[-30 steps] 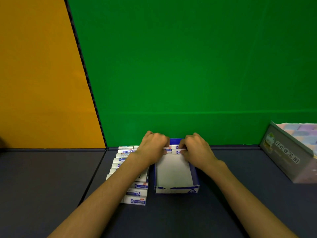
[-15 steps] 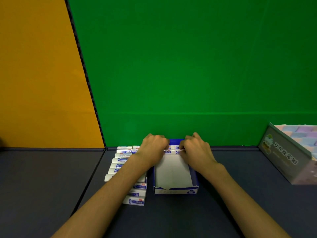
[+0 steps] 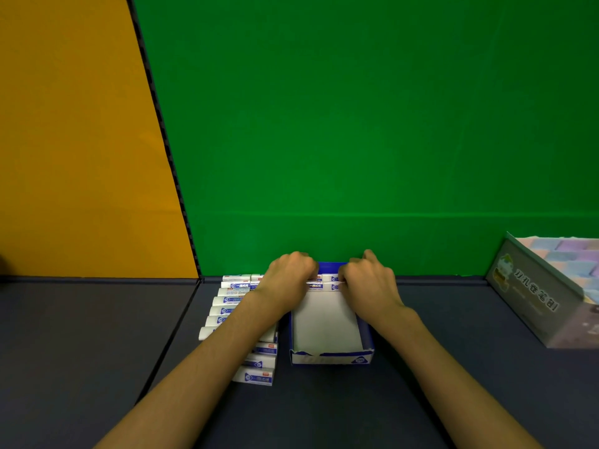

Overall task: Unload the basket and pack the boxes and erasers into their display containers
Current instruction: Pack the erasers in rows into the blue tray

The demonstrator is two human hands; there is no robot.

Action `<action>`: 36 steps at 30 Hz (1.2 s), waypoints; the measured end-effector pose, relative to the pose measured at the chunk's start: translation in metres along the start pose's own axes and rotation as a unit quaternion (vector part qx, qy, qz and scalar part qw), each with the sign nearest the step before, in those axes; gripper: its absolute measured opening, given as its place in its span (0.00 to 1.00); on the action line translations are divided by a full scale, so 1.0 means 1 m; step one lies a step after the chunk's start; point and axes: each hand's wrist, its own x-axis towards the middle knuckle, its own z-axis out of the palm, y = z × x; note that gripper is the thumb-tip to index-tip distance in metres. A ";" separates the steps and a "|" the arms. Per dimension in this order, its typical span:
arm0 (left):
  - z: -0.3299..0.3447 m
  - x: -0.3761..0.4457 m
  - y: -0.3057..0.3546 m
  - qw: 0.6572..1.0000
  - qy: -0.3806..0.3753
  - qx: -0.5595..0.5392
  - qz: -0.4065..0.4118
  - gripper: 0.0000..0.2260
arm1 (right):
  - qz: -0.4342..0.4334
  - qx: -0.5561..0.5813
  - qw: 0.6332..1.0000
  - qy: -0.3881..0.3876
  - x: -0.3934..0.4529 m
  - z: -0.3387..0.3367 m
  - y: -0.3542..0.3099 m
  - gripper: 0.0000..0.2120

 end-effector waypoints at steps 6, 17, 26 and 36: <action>-0.022 -0.018 -0.022 0.991 0.096 -0.092 -0.008 0.10 | -0.019 0.046 0.999 0.007 0.000 -0.010 0.002 0.08; -0.037 -0.076 -0.103 0.990 0.051 -0.114 -0.072 0.11 | -0.091 0.252 0.963 0.006 0.020 -0.042 -0.049 0.07; -0.024 -0.091 -0.119 0.989 0.018 -0.111 -0.095 0.09 | -0.166 0.167 0.968 -0.090 0.035 -0.033 -0.071 0.08; -0.010 -0.090 -0.123 0.982 0.027 -0.159 -0.099 0.08 | -0.157 0.152 0.971 -0.102 0.042 -0.017 -0.073 0.09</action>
